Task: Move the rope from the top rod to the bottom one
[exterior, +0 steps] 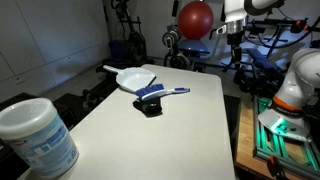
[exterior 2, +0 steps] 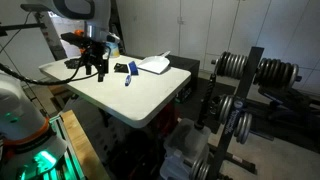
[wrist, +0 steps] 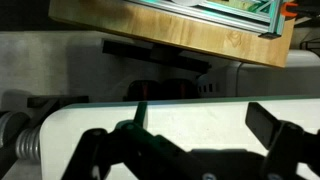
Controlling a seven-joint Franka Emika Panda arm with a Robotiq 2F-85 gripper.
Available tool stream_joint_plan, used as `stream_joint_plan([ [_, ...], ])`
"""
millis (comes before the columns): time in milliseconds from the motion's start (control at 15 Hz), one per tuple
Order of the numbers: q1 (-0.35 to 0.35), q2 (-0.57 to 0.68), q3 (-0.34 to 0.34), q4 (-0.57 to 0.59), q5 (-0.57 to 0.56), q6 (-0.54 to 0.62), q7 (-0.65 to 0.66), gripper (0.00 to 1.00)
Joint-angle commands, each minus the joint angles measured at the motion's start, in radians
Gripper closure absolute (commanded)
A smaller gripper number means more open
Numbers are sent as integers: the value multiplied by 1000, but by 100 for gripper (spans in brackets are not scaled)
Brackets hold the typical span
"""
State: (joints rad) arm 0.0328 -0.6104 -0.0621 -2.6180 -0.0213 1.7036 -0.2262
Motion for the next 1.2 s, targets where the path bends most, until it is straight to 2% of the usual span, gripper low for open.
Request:
stream_joint_plan([
  [0,-1,1,1,2,0,-3,0,0],
  [133,-1,1,1,2,0,-3,0,0],
  [267,-32,64,5,43,-21,56,67,0],
  [533,-106,260,22,167,-133,290,214,0],
  [800,-158,469,48,300,-303,543,406,0],
  [867,-170,529,50,346,-356,577,472,0],
  [933,-171,591,38,397,-359,578,521,0],
  [1000,-177,634,31,425,-426,634,597,0],
  [1133,-165,724,5,512,-477,620,670,0],
])
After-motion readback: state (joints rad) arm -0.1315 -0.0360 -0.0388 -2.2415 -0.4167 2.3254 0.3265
